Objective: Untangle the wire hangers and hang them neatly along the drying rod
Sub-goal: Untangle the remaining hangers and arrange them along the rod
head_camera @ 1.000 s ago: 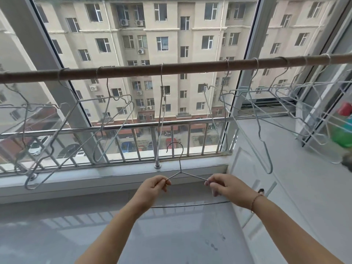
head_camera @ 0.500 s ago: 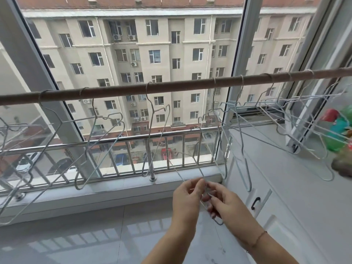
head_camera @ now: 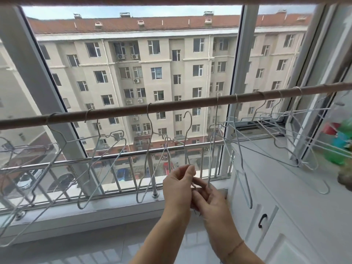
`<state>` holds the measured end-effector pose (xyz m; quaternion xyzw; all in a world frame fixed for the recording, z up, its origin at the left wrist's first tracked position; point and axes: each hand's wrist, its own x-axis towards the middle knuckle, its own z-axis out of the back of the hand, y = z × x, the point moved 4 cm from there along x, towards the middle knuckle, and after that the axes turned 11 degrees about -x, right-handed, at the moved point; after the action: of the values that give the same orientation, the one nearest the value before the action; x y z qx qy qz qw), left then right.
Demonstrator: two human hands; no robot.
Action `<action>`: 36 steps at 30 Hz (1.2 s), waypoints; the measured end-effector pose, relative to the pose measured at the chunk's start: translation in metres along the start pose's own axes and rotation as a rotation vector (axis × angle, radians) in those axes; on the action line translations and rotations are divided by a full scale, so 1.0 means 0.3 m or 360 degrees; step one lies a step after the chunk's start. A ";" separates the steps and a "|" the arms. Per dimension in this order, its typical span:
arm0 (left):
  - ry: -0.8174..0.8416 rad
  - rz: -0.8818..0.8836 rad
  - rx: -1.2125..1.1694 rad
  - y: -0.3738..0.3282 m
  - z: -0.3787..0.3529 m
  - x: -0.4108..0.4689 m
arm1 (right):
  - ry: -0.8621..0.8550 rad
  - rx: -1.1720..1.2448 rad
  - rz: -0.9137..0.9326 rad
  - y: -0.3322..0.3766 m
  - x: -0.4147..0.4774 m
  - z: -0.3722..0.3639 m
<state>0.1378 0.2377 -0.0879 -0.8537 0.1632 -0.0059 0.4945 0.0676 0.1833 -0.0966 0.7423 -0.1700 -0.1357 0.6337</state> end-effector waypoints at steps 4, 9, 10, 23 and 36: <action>-0.0021 -0.0089 0.0003 -0.007 0.007 0.005 | -0.0116 -0.0066 0.0039 -0.021 0.000 -0.006; -0.0054 -0.0080 0.0010 -0.014 0.011 0.013 | -0.0141 -0.0089 0.0044 -0.026 0.009 -0.012; -0.0052 -0.0080 0.0021 -0.020 0.010 0.013 | -0.0135 -0.0077 0.0048 -0.024 0.012 -0.012; 0.0007 -0.0080 0.0009 -0.028 -0.014 -0.006 | -0.0370 -0.0271 0.0236 -0.012 -0.027 -0.046; 0.0092 -0.0214 0.0056 -0.155 -0.107 0.018 | -0.0361 -0.0378 0.0444 0.130 0.006 -0.045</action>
<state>0.1501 0.2306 -0.0330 -0.8534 0.1194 -0.0666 0.5031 0.0717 0.1892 -0.0559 0.6116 -0.3240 -0.1485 0.7063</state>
